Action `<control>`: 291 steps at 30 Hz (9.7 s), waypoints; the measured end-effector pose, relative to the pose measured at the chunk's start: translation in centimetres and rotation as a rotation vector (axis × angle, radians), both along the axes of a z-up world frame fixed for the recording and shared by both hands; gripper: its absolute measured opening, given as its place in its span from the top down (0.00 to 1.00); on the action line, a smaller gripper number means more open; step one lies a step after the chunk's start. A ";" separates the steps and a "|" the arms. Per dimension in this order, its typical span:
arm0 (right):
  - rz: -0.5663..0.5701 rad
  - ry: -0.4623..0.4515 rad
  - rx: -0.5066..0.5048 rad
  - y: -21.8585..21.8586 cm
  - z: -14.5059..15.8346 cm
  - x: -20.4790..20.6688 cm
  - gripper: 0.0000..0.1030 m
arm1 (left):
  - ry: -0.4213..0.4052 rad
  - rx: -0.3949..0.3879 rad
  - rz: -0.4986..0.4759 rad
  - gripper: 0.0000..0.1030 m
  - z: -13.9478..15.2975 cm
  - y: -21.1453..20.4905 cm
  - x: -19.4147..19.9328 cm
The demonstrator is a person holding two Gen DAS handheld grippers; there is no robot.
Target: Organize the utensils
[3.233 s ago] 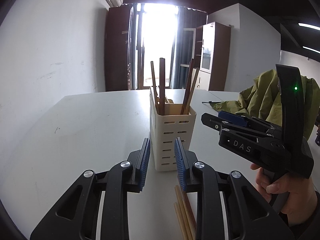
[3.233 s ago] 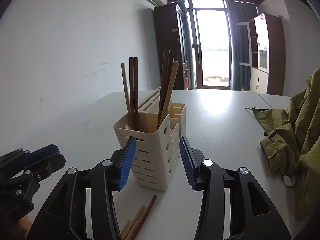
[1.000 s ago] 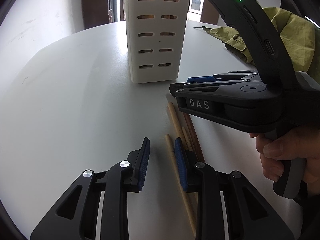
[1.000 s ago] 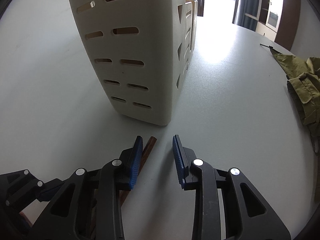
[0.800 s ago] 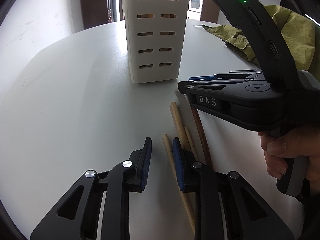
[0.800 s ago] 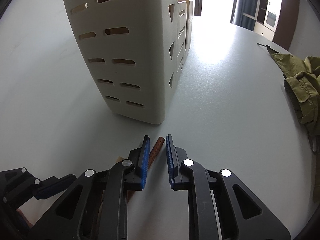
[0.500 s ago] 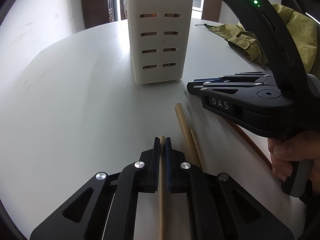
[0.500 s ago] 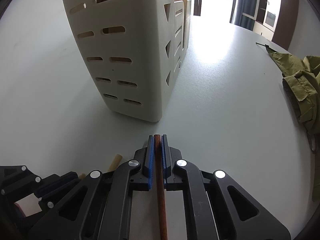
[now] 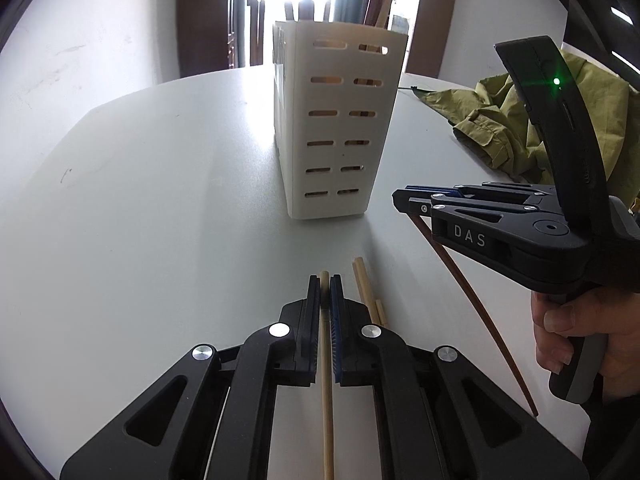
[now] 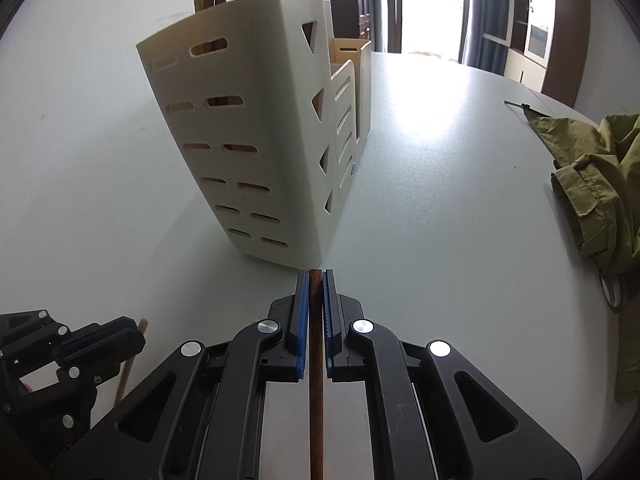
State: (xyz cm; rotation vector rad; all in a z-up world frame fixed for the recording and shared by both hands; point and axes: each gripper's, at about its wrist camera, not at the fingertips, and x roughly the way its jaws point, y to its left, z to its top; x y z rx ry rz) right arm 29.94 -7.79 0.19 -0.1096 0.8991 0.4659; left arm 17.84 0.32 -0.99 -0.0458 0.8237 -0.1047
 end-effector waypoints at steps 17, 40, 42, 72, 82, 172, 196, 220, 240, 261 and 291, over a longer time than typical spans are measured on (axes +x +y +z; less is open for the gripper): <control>0.027 -0.211 0.104 -0.6 7.8 -4.3 0.93 | -0.226 0.029 0.010 0.96 8.1 -0.3 -1.7; 0.017 -0.363 0.193 -2.9 12.1 -4.2 0.93 | -0.335 -0.010 0.015 1.00 12.2 0.7 0.3; 0.013 -0.358 0.193 -2.9 11.9 -4.0 0.93 | -0.305 -0.017 0.010 1.00 11.5 0.6 0.8; 0.013 -0.348 0.183 -3.1 11.8 -4.0 0.93 | -0.187 -0.063 0.113 1.00 5.1 5.1 7.6; 0.017 -0.347 0.180 -3.0 11.8 -4.1 0.93 | -0.122 -0.077 0.187 1.00 4.6 7.5 8.7; 0.086 -0.632 0.489 -5.1 21.6 -4.6 0.93 | -0.935 -0.179 -0.022 0.96 16.4 1.4 3.5; 0.098 -0.841 0.648 -7.0 22.0 -1.2 0.93 | -1.191 -0.142 0.027 0.96 15.8 0.2 6.3; 0.086 -0.660 0.451 -3.3 16.9 1.0 0.93 | -1.028 -0.097 0.007 0.96 12.0 1.1 7.1; 0.056 -0.591 0.386 -4.1 15.5 0.1 0.79 | -0.955 -0.183 -0.009 0.84 13.2 3.6 4.7; -0.040 -0.516 0.283 -5.2 13.6 -3.6 0.62 | -0.587 -0.082 -0.050 0.66 11.3 2.0 0.9; -0.119 -0.256 0.095 -6.8 5.4 -5.7 0.45 | 0.138 -0.015 -0.067 0.49 -0.5 -1.1 4.9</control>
